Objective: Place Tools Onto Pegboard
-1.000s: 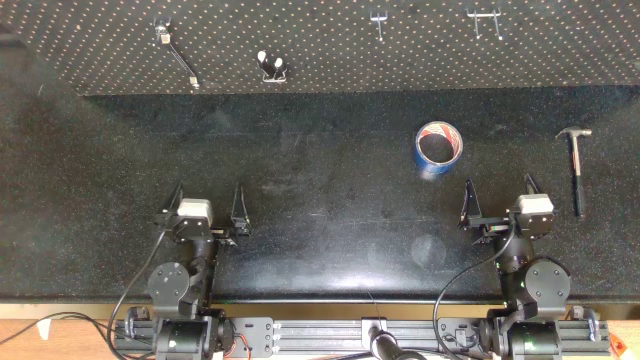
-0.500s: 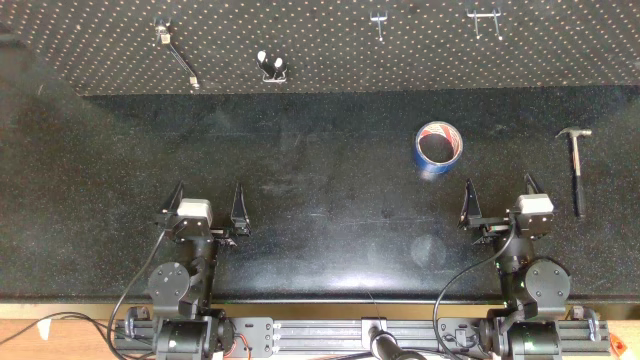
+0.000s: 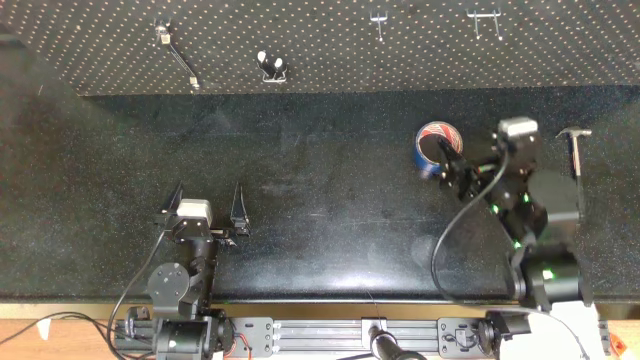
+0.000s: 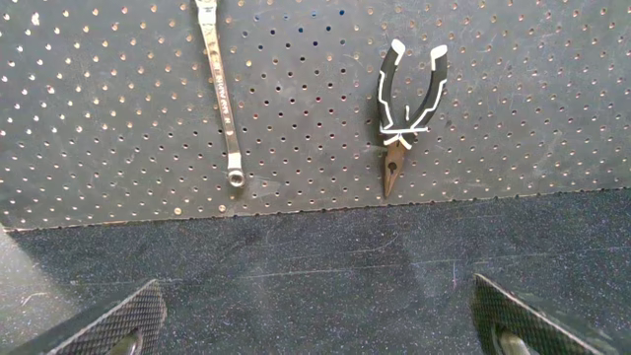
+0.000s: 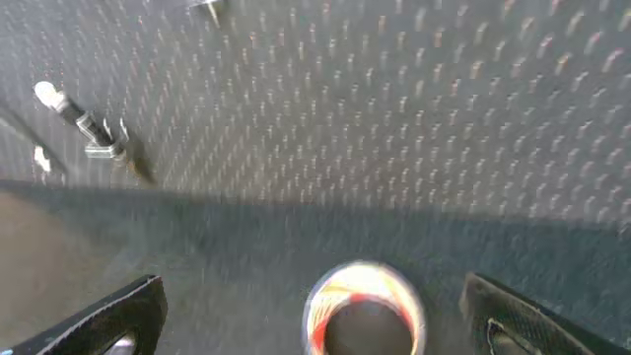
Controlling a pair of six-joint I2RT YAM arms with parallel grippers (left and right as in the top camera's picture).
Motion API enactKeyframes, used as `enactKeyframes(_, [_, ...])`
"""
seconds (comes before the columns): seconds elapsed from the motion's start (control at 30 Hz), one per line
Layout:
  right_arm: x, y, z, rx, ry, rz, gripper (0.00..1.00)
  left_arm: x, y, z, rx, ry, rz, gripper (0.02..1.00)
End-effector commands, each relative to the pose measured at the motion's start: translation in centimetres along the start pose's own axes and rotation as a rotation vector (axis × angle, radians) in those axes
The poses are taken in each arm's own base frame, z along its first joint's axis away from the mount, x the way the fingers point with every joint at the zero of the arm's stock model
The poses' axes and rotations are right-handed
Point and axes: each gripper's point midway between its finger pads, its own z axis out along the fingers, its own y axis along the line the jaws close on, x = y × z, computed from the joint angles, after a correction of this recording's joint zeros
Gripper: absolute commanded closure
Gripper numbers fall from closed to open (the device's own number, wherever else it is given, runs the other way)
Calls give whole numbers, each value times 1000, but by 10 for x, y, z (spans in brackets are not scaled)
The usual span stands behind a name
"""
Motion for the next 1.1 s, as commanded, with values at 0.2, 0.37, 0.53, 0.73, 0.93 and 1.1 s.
enactKeyframes(0.2, [40, 15, 65, -29, 531, 83, 27, 0, 0, 0, 1, -3, 6, 23])
enactKeyframes(0.37, [60, 8, 75, 93, 748, 19, 27, 0, 0, 0, 1, -3, 6, 23])
enactKeyframes(0.53, [88, 8, 91, 205, 873, -5, 27, 0, 0, 0, 1, -3, 6, 20])
enactKeyframes(0.73, [112, 5, 97, 231, 942, 18, 27, 0, 0, 0, 1, -3, 6, 23])
enactKeyframes(0.93, [120, 1, 99, 241, 967, -36, 29, 0, 0, 0, 1, -3, 6, 23])
enactKeyframes(1.1, [132, 0, 101, 251, 998, -49, 268, 0, 0, 0, 1, -3, 5, 25])
